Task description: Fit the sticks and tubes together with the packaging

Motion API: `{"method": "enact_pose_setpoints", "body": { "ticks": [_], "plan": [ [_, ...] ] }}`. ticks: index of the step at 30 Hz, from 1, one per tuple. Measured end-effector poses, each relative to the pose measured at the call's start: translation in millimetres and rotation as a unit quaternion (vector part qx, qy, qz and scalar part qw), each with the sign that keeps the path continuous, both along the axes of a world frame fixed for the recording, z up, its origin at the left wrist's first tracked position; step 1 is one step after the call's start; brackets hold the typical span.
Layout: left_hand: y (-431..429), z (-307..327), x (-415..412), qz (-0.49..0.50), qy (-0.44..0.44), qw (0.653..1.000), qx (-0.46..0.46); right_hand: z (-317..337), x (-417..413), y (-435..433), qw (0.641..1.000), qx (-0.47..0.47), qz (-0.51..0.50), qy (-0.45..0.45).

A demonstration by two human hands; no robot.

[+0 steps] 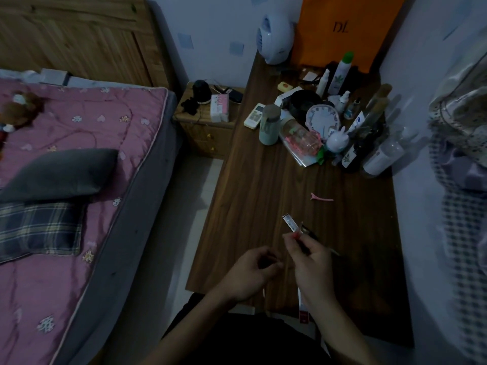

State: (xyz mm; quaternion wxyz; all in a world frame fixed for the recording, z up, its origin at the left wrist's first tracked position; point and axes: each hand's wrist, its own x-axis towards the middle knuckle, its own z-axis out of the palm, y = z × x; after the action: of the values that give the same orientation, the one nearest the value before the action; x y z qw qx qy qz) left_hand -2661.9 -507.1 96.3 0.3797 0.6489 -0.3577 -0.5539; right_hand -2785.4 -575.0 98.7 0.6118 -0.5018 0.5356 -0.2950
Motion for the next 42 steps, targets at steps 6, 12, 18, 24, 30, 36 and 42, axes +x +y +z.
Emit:
{"method": "enact_pose_setpoints", "body": {
  "ticks": [6,12,18,24,30,36,42],
  "plan": [
    [1.6,-13.8,3.8,-0.041,-0.137,0.990,-0.003,-22.2,-9.1,-1.7,0.996,0.031,0.077,0.013],
    [10.5,-35.3,6.4,-0.104,-0.184,0.977,0.001,-45.4,-21.0,-7.7,0.988,0.102,0.113,0.028],
    [27.7,-70.6,20.9,-0.061,-0.210,0.975,0.046,-97.5,-41.4,-15.8,0.967,0.094,0.169,0.167],
    [37.0,-100.2,26.1,-0.038,-0.230,0.972,0.038,-135.6,-42.6,-22.5,0.906,-0.069,0.216,0.358],
    [39.9,-119.4,29.9,-0.042,-0.265,0.961,0.060,-147.4,-33.1,-21.5,0.851,-0.130,0.254,0.441],
    [40.2,-120.9,26.6,-0.037,-0.248,0.966,0.068,-151.1,-28.3,-17.6,0.835,-0.164,0.259,0.457],
    [38.8,-113.0,27.1,-0.034,-0.242,0.968,0.060,-155.9,-27.8,-20.5,0.837,-0.166,0.257,0.453]
  ]
}}
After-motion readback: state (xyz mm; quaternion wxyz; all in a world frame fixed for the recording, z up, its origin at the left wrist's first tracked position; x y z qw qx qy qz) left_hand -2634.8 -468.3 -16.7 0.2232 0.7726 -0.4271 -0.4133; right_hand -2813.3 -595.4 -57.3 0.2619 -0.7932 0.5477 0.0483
